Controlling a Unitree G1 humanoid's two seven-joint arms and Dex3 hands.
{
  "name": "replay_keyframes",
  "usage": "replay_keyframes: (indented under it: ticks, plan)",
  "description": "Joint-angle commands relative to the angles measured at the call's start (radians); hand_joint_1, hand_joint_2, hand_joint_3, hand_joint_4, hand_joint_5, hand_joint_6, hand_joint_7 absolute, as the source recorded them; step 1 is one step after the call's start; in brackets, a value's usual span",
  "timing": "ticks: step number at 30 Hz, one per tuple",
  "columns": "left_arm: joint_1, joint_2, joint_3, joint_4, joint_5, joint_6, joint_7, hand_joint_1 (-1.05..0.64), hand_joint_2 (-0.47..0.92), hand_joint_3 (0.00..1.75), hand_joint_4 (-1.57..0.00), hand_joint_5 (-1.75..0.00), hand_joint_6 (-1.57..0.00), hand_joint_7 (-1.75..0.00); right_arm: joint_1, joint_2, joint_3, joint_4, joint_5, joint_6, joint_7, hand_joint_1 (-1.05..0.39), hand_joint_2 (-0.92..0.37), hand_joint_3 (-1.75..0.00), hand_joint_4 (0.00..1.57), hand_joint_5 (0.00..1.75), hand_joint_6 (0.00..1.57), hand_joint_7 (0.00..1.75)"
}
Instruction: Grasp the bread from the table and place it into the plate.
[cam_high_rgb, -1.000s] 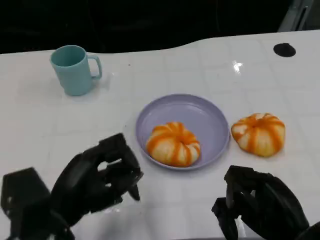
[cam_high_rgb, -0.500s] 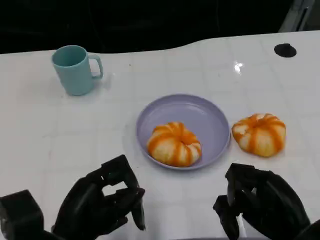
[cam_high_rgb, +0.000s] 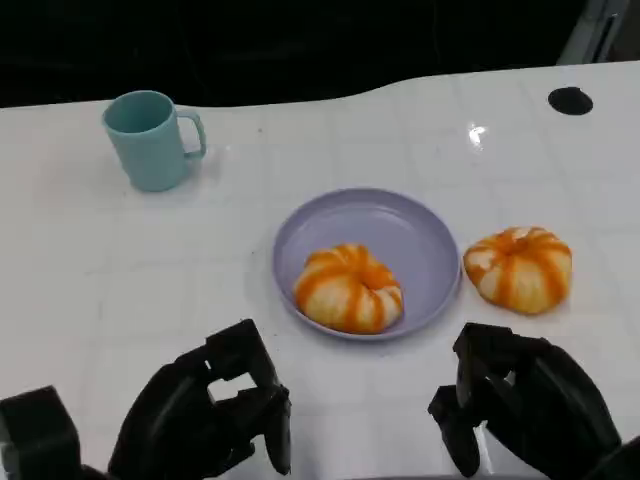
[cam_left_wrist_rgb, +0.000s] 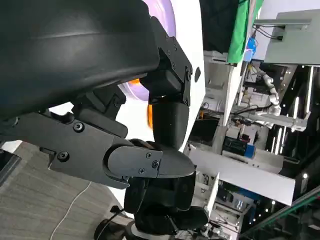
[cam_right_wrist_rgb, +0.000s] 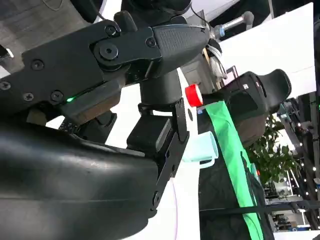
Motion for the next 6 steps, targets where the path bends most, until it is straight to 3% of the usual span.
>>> replay_keyframes:
  ticks: [1,6]
  plan:
    - [0.001,0.006,0.006,0.014,0.012,-0.019,-0.013,-0.61,0.92,0.27,-0.94,-1.75,-0.73,-1.75,-0.004,-0.01,-0.015,-0.001,0.003,-0.008,-0.002,-0.97,-0.92,-0.32,1.2,1.64,1.05,1.48]
    - [0.005,0.008,0.002,0.008,0.016,-0.009,-0.009,-0.62,0.92,0.27,-0.95,-1.75,-0.73,-1.75,-0.006,-0.013,-0.013,0.006,-0.005,-0.023,0.004,-0.96,-0.92,-0.33,1.2,1.66,1.04,1.49]
